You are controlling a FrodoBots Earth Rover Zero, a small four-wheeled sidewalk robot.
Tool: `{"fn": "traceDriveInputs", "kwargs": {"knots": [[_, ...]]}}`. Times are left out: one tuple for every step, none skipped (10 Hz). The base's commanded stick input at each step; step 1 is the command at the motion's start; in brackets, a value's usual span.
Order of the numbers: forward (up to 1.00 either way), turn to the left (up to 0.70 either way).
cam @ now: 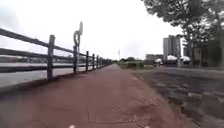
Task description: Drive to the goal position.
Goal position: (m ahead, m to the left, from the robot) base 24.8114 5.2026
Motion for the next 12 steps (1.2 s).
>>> {"fn": "traceDriveInputs", "kwargs": {"knots": [[1.0, 0.0], [1.0, 0.0], [1.0, 0.0], [1.0, 0.0], [1.0, 0.0], [1.0, 0.0], [1.0, 0.0], [1.0, 0.0], [1.0, 0.0], [1.0, 0.0], [1.0, 0.0], [1.0, 0.0]]}}
